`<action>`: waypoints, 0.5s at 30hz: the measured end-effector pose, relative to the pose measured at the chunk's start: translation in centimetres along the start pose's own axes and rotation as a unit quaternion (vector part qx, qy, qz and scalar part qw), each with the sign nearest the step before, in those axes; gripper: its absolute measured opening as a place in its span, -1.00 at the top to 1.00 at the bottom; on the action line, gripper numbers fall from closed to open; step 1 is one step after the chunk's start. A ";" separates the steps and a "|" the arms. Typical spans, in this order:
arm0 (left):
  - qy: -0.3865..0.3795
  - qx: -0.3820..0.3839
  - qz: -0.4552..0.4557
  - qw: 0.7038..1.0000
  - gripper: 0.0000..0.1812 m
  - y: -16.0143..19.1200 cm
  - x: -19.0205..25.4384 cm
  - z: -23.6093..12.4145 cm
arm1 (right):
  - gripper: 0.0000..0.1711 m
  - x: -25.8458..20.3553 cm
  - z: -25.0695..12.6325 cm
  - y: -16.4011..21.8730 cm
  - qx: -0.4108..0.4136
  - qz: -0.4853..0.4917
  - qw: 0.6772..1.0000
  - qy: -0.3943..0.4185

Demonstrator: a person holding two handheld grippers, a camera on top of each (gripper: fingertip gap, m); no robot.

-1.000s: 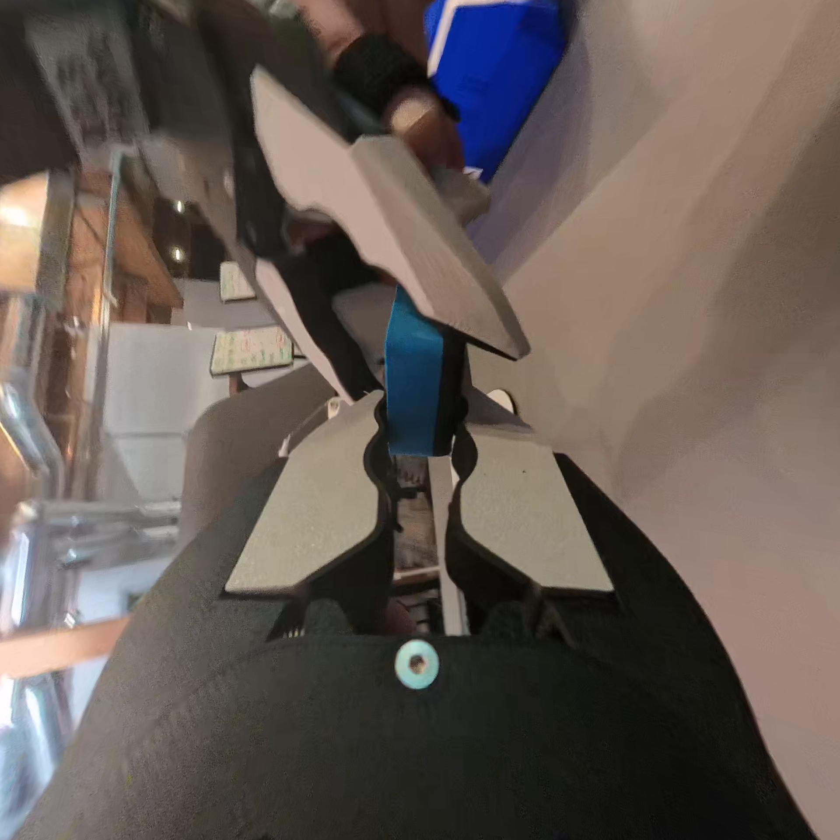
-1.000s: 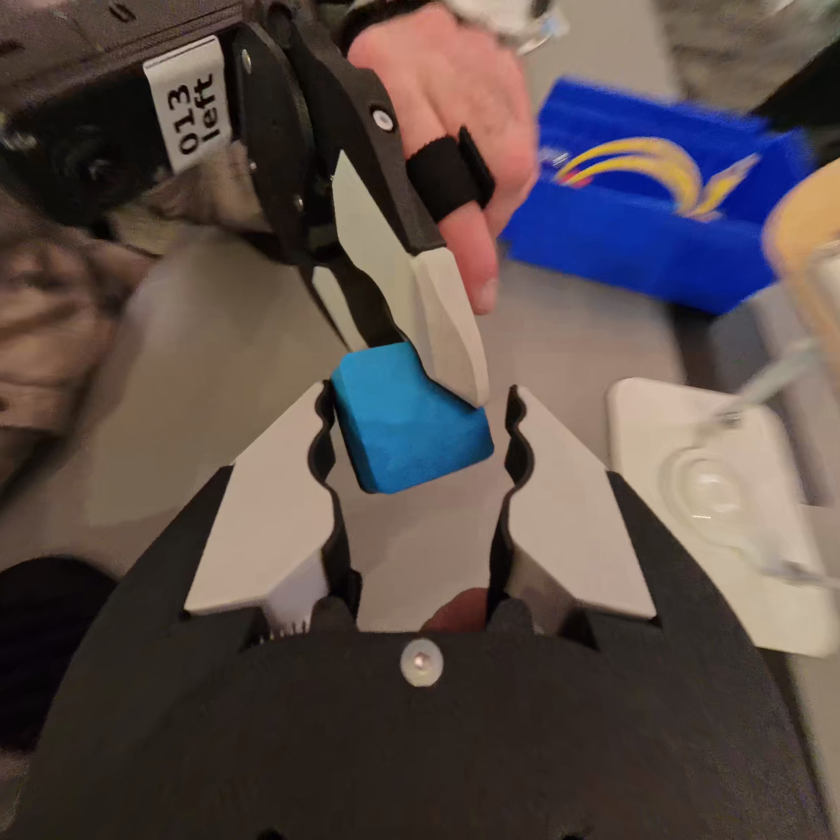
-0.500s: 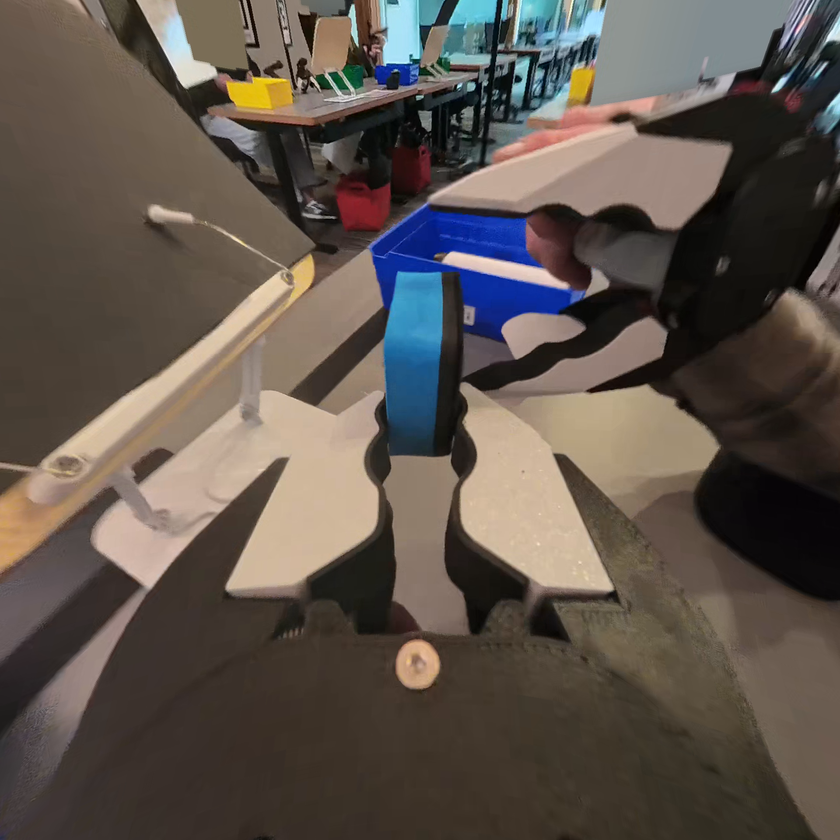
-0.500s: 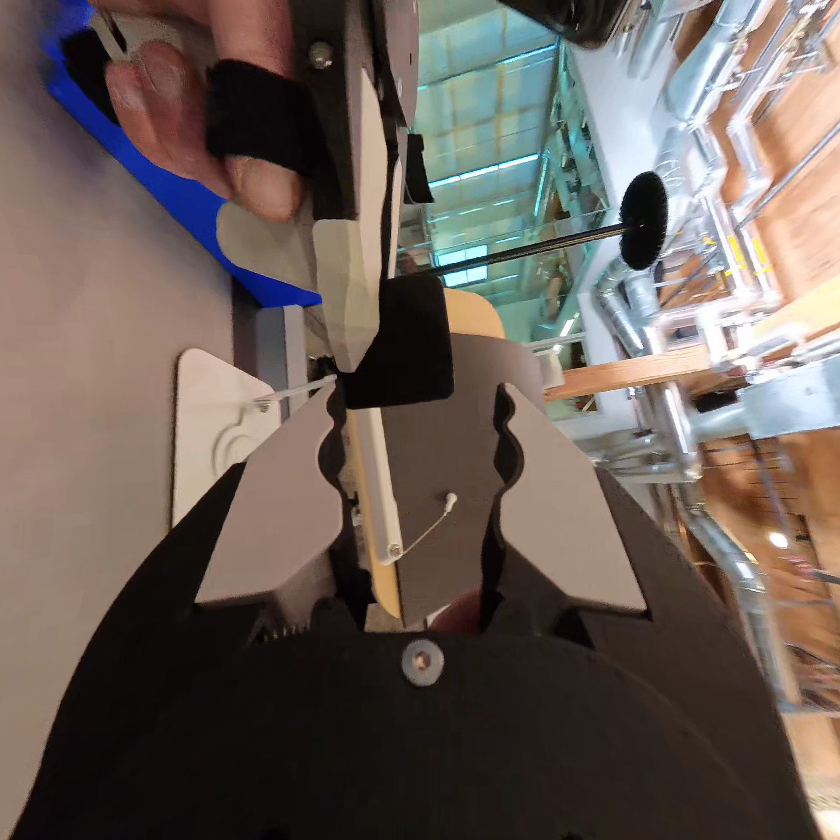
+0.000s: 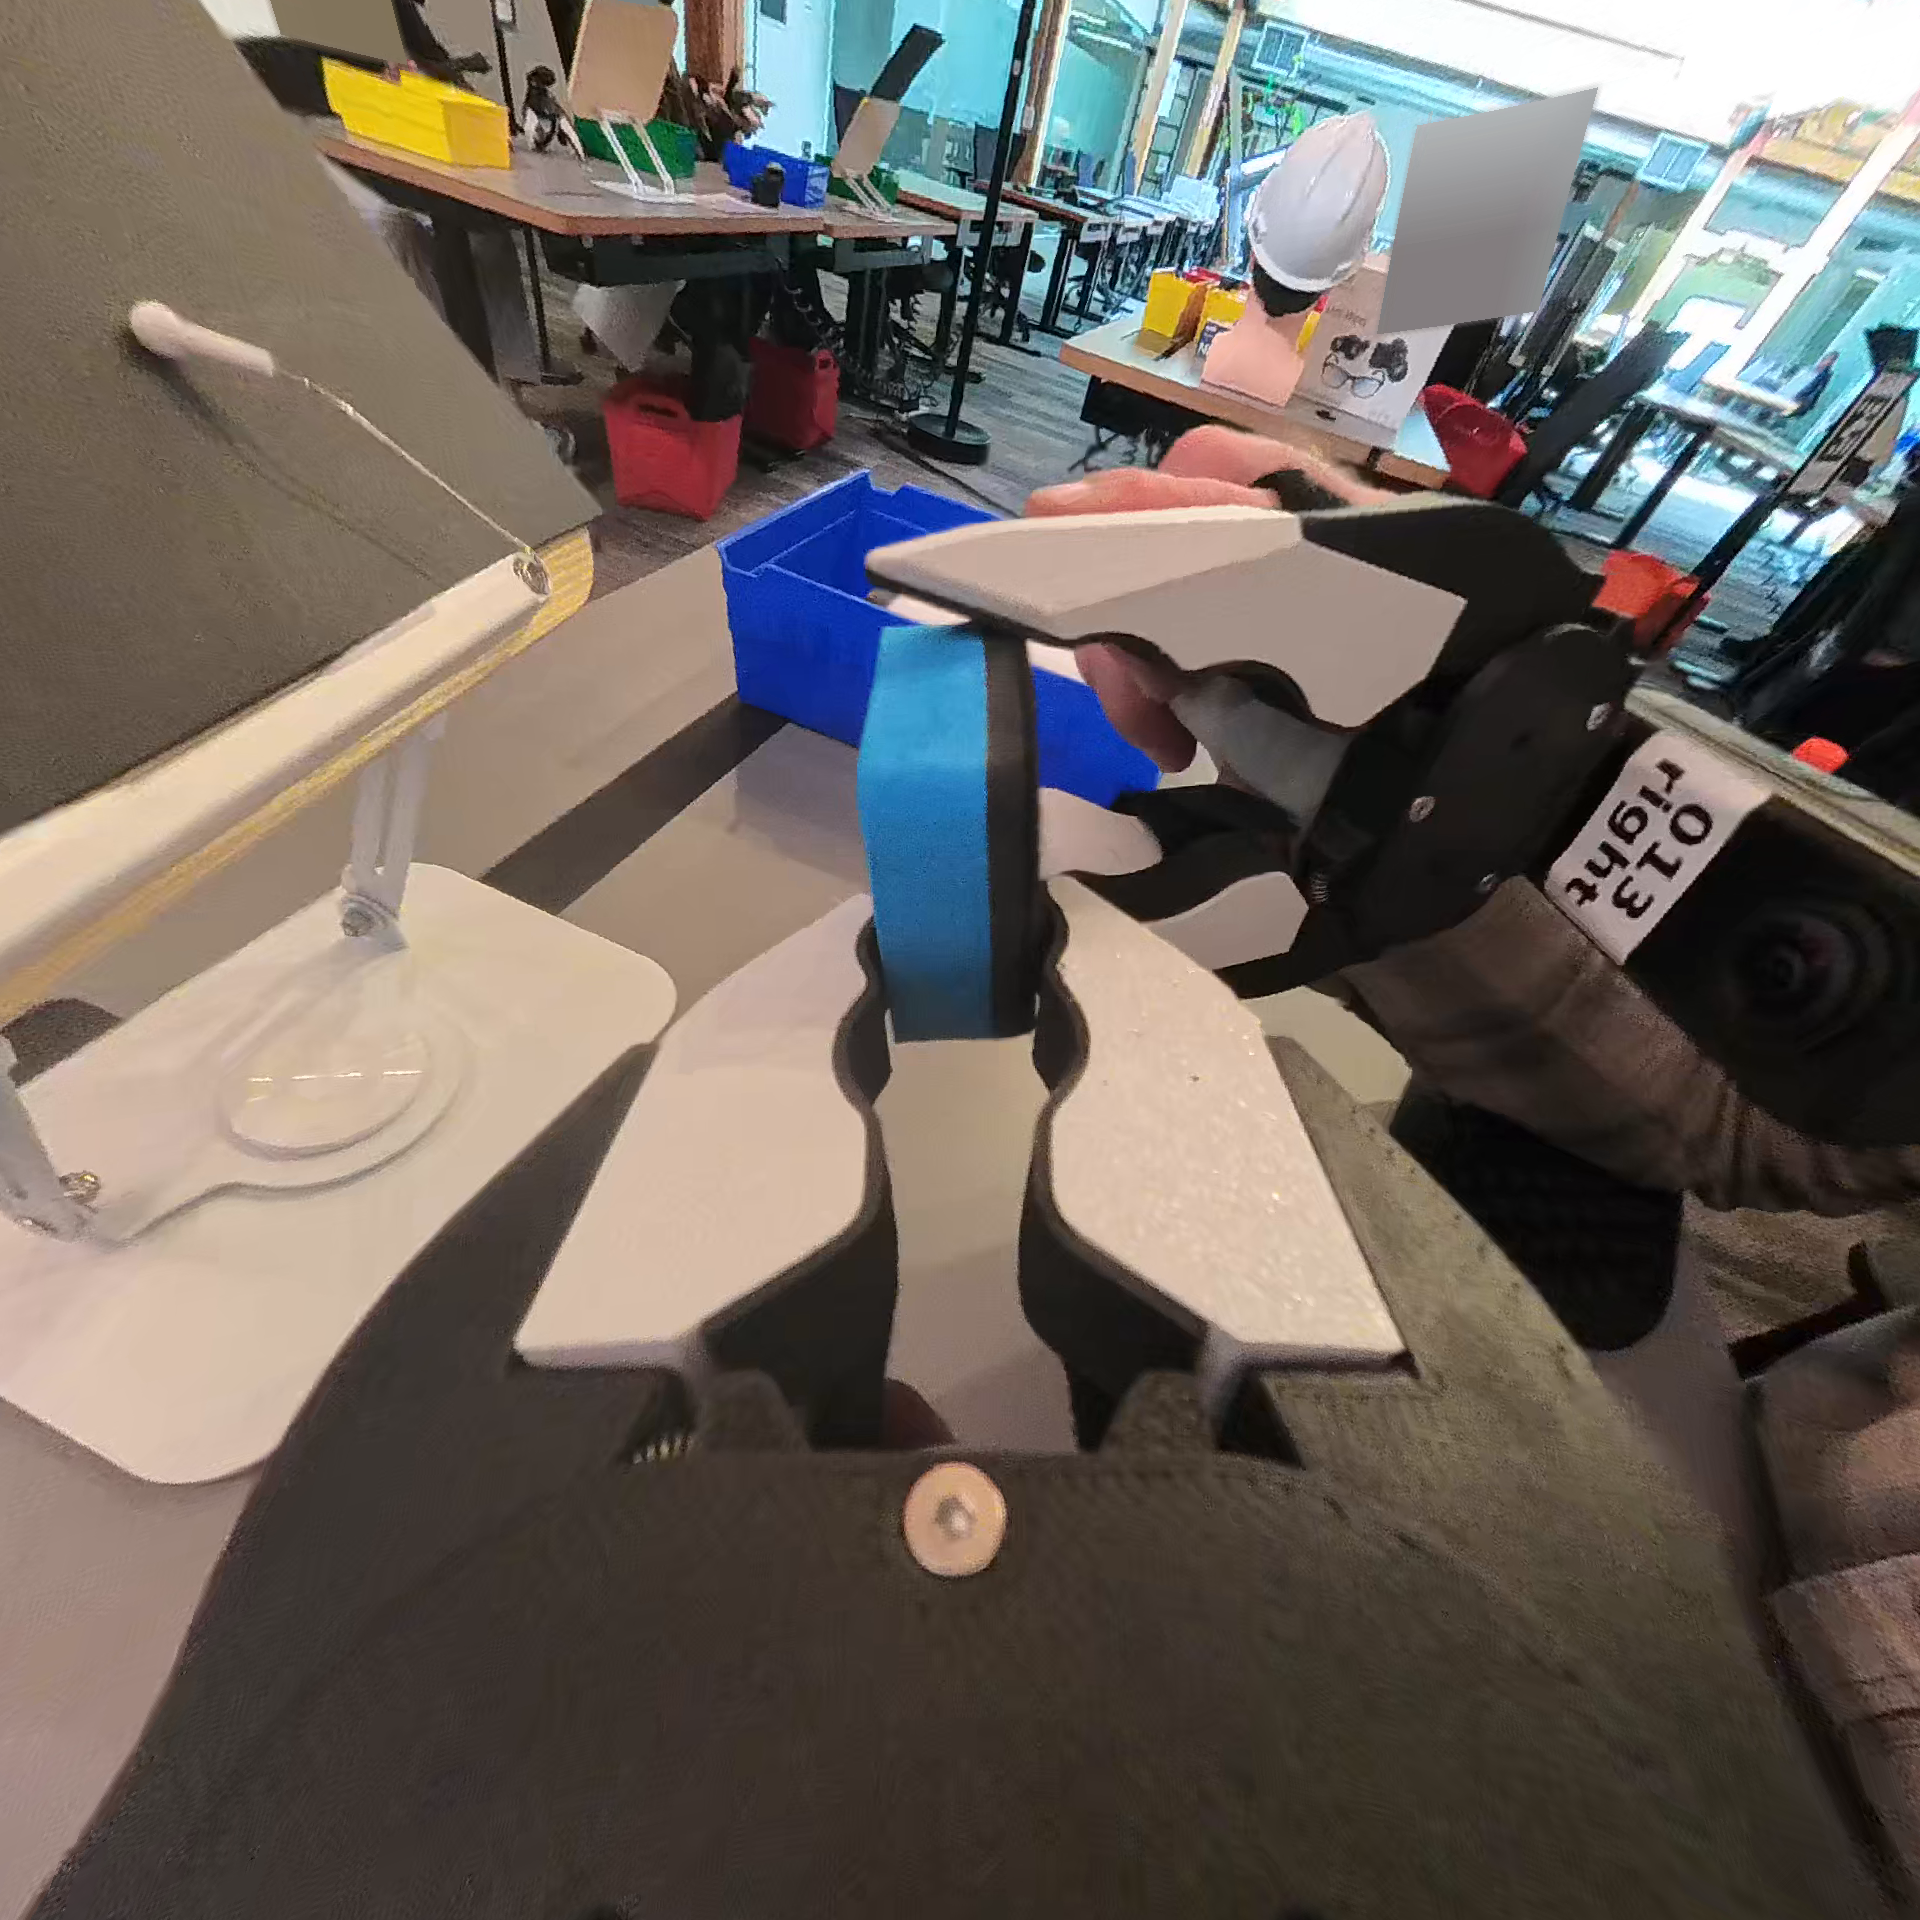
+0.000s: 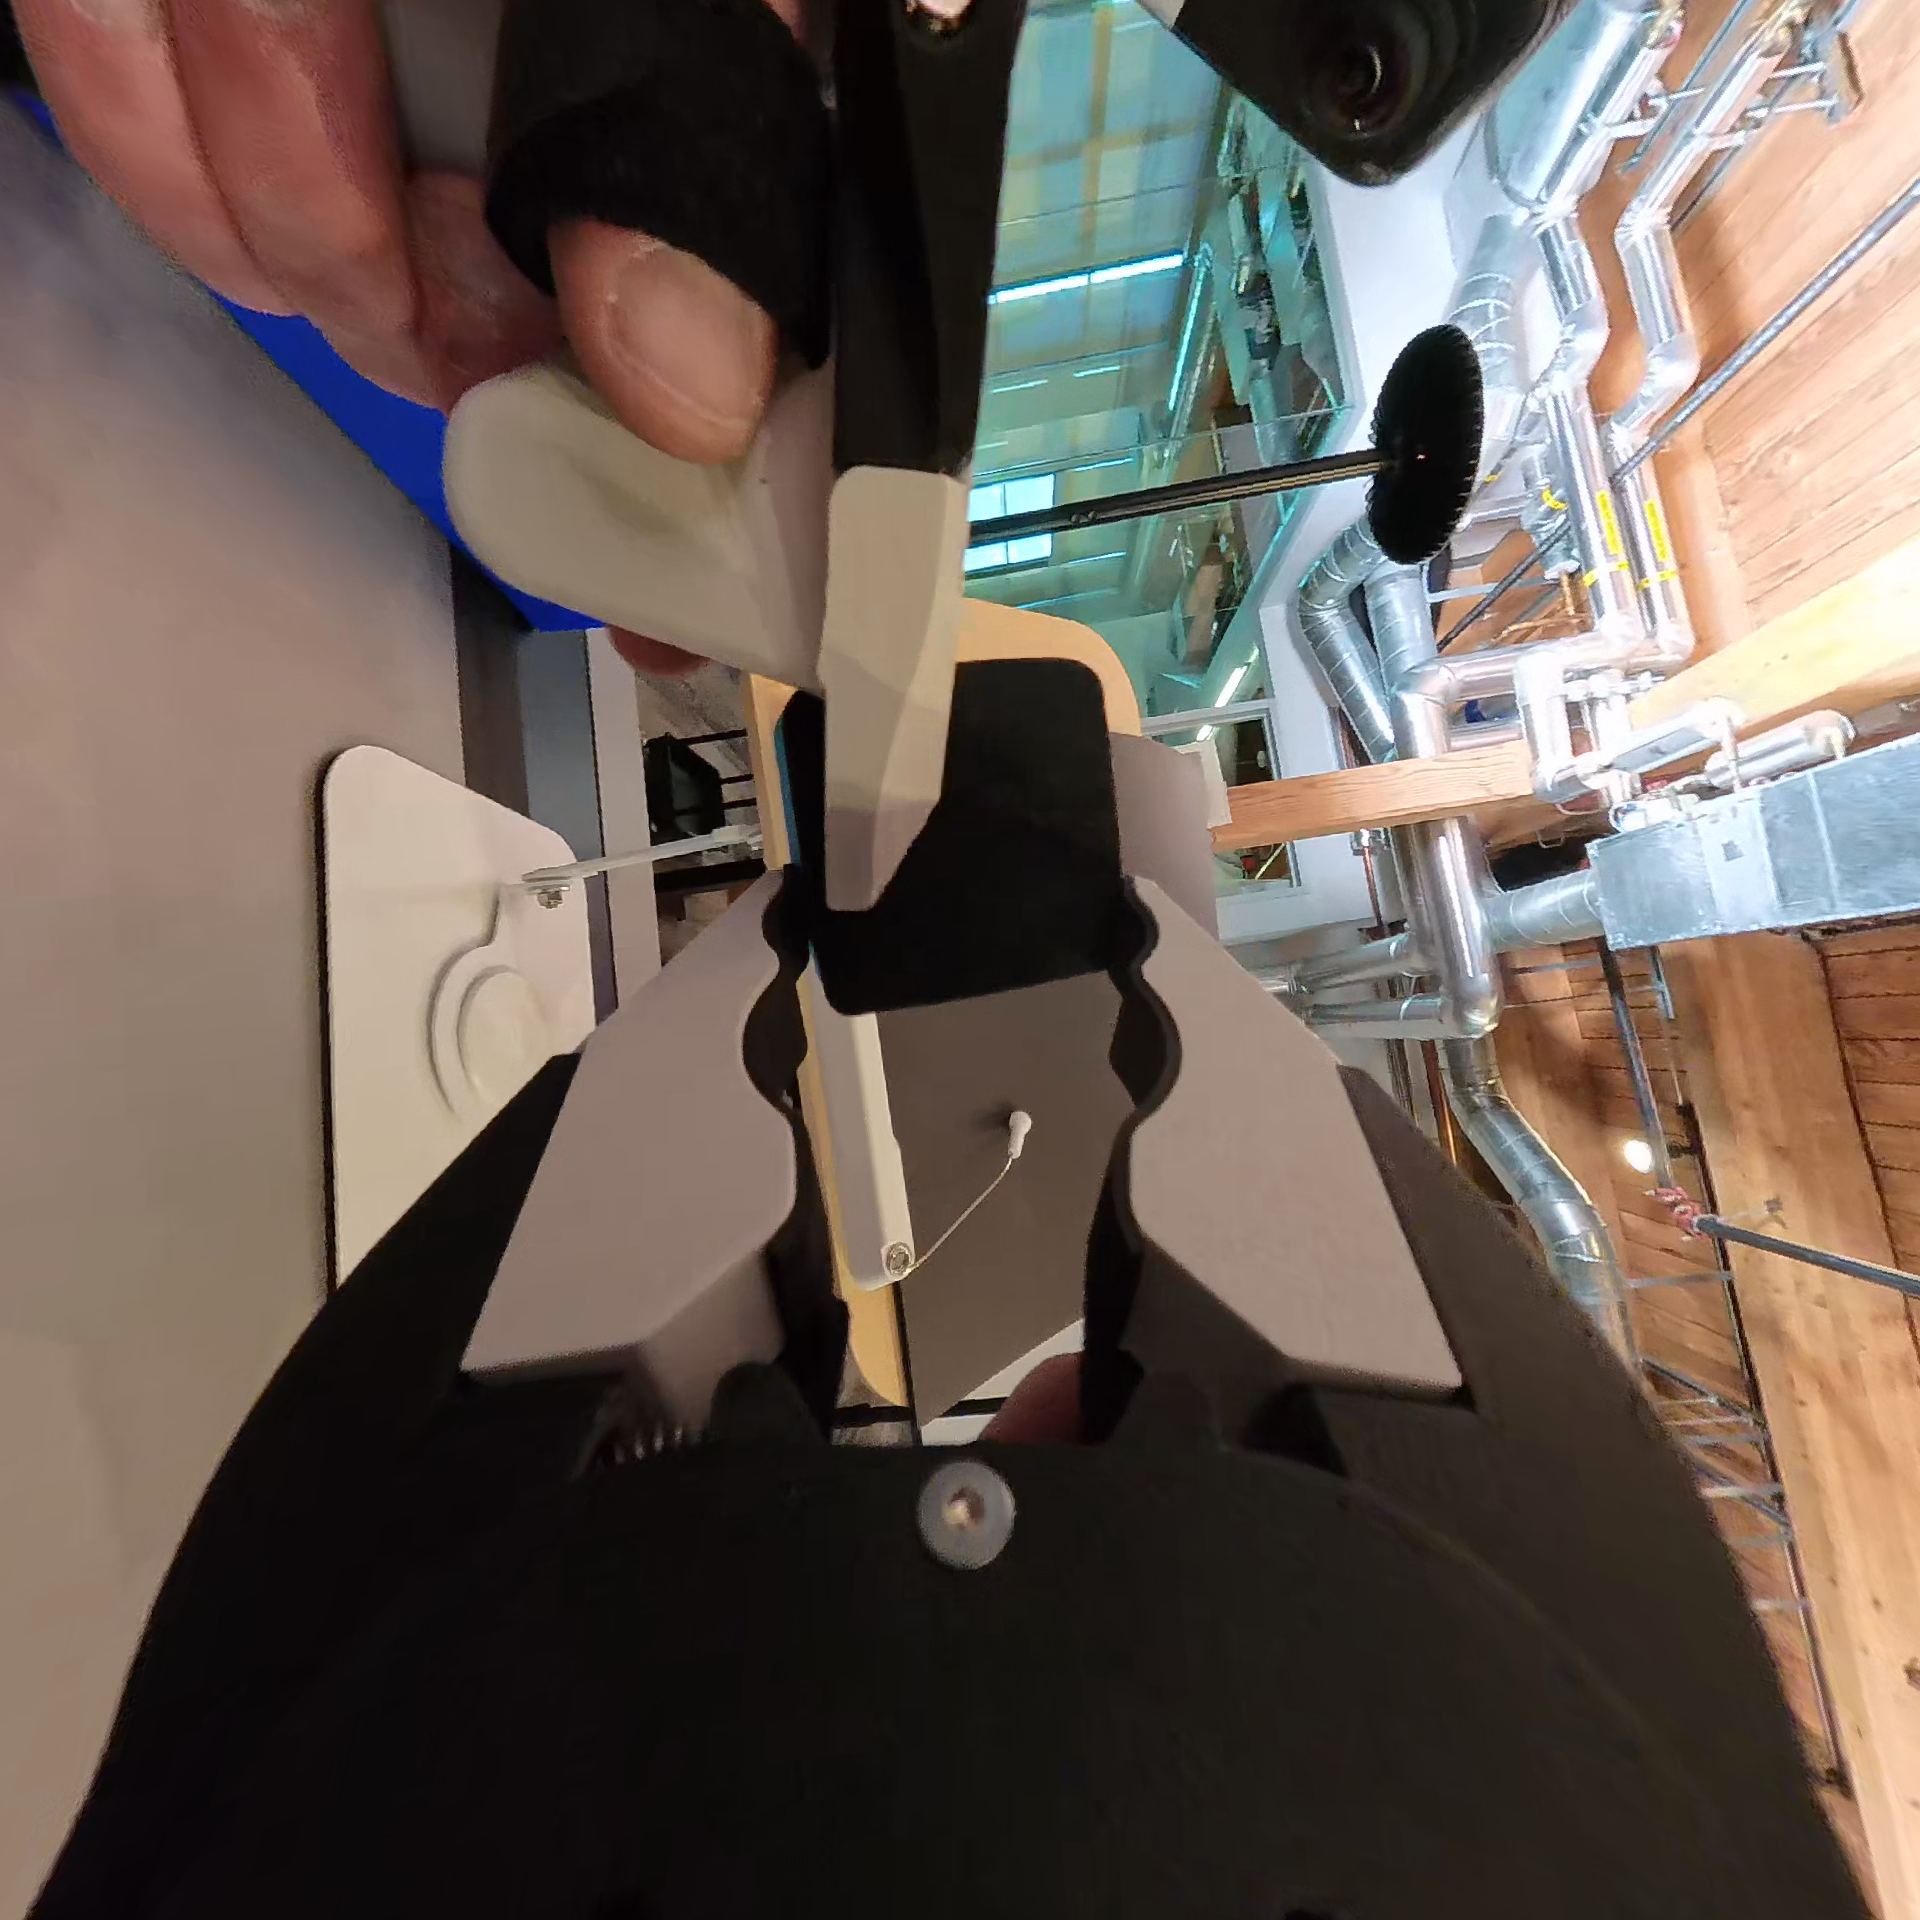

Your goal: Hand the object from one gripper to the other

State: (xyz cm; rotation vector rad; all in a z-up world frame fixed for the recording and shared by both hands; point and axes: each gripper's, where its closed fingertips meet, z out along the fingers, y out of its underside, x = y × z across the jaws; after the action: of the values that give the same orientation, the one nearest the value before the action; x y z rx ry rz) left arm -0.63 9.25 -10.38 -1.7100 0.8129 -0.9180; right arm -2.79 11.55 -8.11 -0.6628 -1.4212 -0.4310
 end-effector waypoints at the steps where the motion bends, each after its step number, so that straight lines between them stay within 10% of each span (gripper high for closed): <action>1: 0.000 0.005 0.007 1.000 0.74 -0.2 0.2 0.0 | 0.35 0.2 -0.1 0.0 0.004 0.013 1.000 0.000; 9: -0.022 0.084 0.119 0.989 0.38 -3.5 1.7 -1.1 | 0.35 1.2 -1.6 -0.5 0.105 0.234 0.964 -0.072; 15: -0.152 0.102 0.421 0.889 0.23 -5.1 3.3 -2.2 | 0.35 3.1 -3.7 -2.2 0.276 0.542 0.770 -0.193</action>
State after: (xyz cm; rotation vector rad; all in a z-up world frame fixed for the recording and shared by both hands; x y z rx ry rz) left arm -0.43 6.92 -4.37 -1.0890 1.0624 -0.1212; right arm -1.01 7.80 -4.75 -0.9749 -1.1959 1.0625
